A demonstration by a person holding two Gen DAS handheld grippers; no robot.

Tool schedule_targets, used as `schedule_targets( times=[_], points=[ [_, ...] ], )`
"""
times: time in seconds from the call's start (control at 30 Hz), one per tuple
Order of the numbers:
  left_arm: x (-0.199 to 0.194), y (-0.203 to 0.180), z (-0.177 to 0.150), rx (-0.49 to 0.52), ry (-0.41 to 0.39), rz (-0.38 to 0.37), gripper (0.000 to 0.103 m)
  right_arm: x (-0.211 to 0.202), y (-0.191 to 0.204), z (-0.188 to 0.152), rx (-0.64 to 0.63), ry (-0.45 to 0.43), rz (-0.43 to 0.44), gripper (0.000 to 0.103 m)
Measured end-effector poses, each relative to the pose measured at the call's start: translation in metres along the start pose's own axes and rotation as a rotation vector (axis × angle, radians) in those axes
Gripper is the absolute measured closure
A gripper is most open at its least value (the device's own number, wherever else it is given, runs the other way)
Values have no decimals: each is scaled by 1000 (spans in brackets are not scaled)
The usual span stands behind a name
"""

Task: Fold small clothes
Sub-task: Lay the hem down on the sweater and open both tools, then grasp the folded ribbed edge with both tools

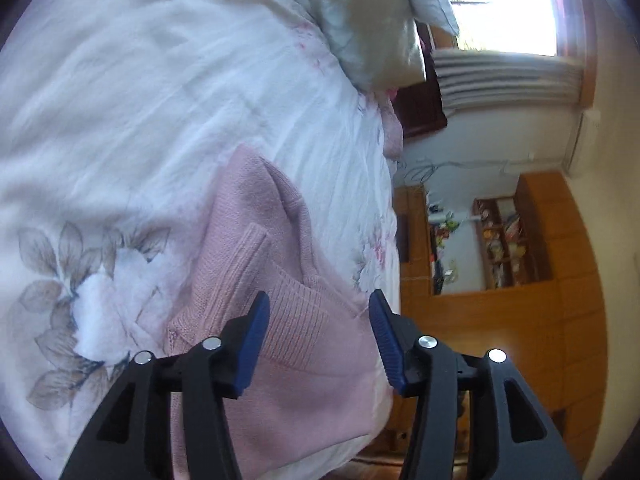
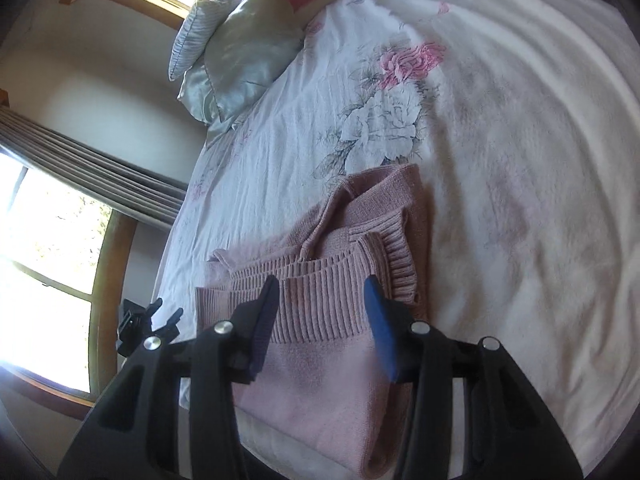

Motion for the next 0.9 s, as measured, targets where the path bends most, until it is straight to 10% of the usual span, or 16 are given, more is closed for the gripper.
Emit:
schedule_targets(
  times=[0.17, 0.47, 0.53, 0.6, 0.77, 0.9],
  points=[
    [17, 5, 7, 161, 59, 200, 44, 28, -10, -5, -10, 52, -31, 59],
    [40, 22, -7, 291, 187, 349, 45, 72, -25, -15, -37, 135, -78, 54],
    [39, 24, -11, 310, 185, 369, 58, 76, -28, -13, -43, 142, -86, 54],
    [36, 24, -9, 337, 161, 390, 95, 78, -29, -12, -49, 145, -83, 54],
    [34, 23, -10, 334, 158, 348, 94, 82, -29, -13, -77, 162, -87, 57],
    [32, 21, -8, 340, 131, 332, 95, 85, -30, -16, -89, 170, -92, 87]
  ],
)
Point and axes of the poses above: each gripper's, at about its wrist camera, not at the fingertips, and x roughly the way its jaws point, y to its left, z to its top, the point moved 9 cm from there along x, roughly the way its jaws point, and after that the axes turned 3 degrees about -y, right-handed, at the moved point
